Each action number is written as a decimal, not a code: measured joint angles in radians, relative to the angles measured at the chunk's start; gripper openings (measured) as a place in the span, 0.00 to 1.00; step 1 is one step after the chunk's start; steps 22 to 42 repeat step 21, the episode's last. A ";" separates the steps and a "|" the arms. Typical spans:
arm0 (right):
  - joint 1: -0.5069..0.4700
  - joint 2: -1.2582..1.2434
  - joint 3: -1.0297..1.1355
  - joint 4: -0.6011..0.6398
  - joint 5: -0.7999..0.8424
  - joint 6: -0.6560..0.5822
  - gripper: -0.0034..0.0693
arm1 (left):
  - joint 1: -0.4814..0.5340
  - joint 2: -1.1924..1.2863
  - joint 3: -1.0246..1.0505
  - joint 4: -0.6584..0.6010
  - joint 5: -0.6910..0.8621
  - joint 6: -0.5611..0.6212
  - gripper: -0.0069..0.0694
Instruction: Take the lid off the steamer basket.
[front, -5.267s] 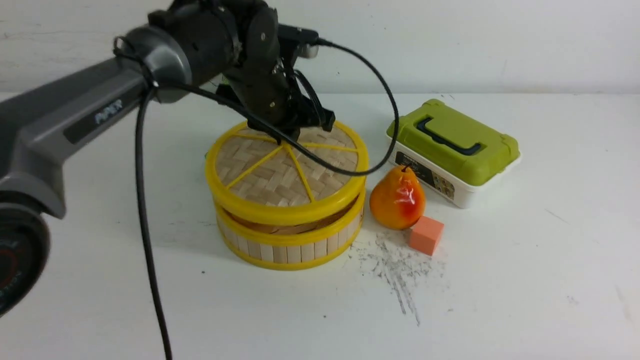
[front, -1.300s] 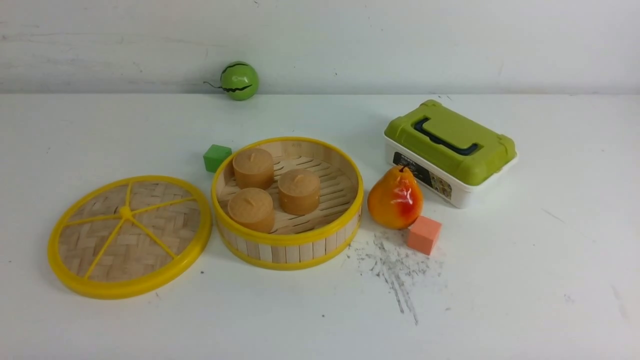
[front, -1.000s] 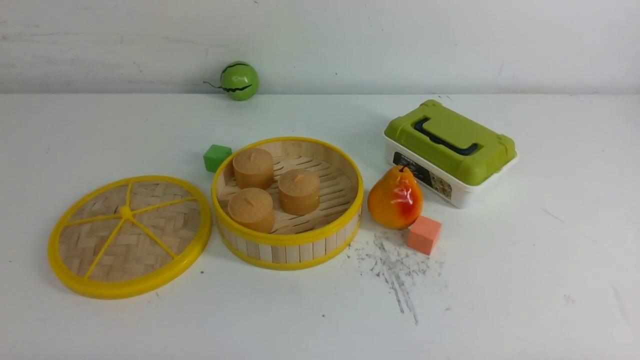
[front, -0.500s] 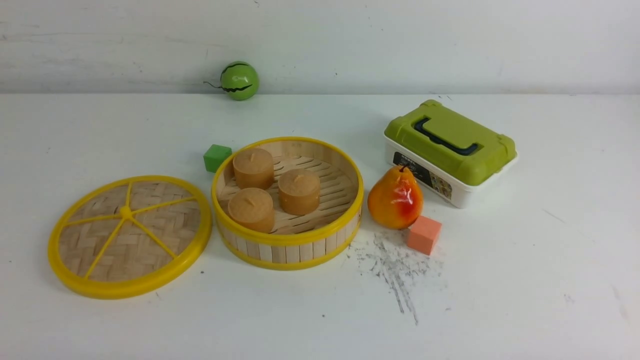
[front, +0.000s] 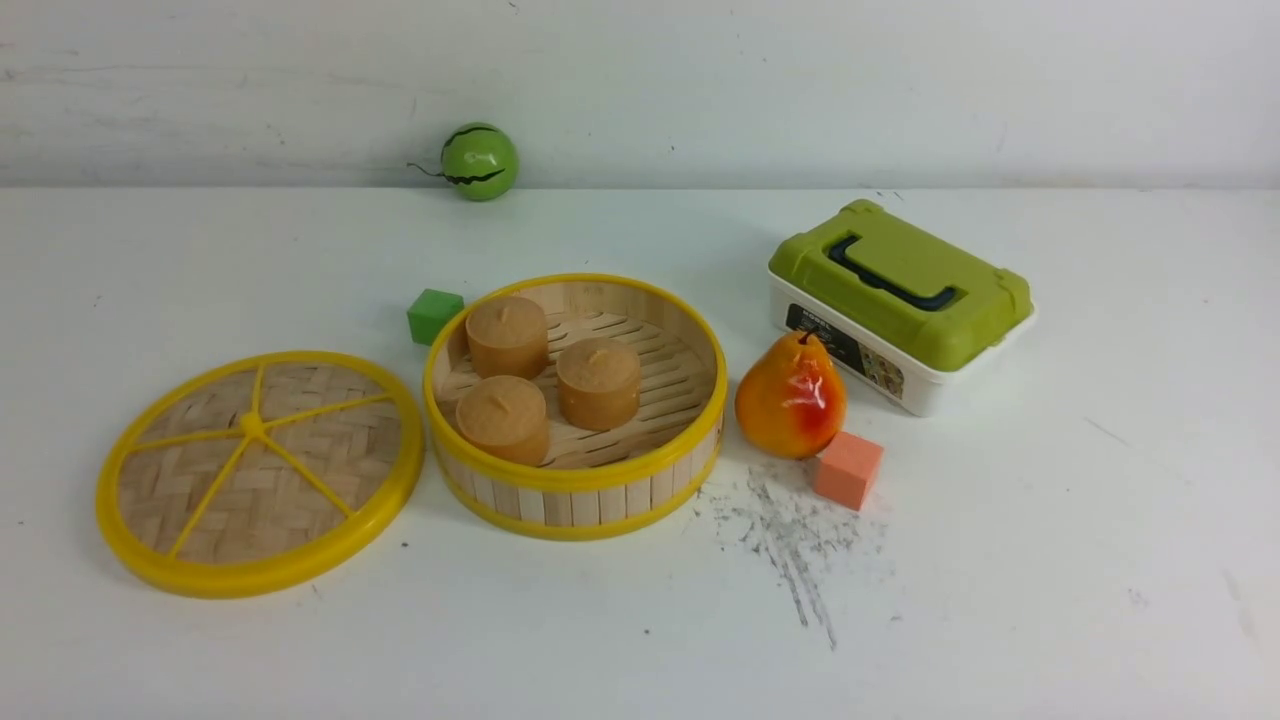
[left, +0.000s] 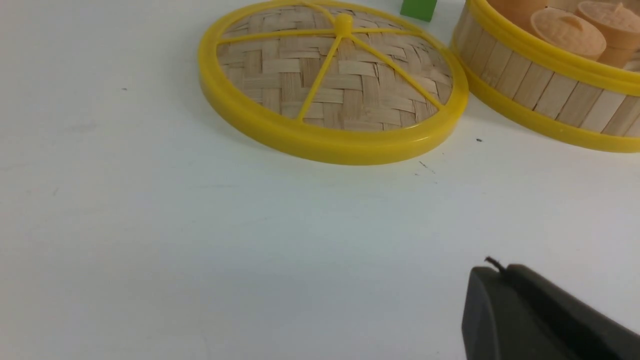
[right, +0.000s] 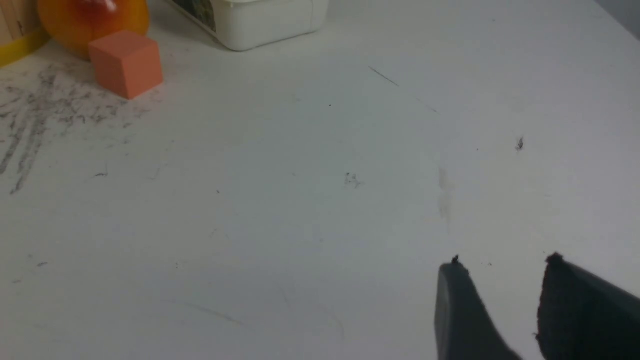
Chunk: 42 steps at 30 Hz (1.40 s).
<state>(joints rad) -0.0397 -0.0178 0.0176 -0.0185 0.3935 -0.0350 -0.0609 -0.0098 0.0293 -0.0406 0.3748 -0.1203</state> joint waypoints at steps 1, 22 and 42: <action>0.000 0.000 0.000 0.000 0.000 0.000 0.38 | 0.000 0.000 0.000 0.000 0.000 0.000 0.08; 0.000 0.000 0.000 0.000 0.000 0.000 0.38 | 0.000 0.000 0.000 0.000 0.000 0.000 0.09; 0.000 0.000 0.000 0.000 0.000 0.000 0.38 | 0.000 0.000 0.000 0.000 0.000 0.000 0.09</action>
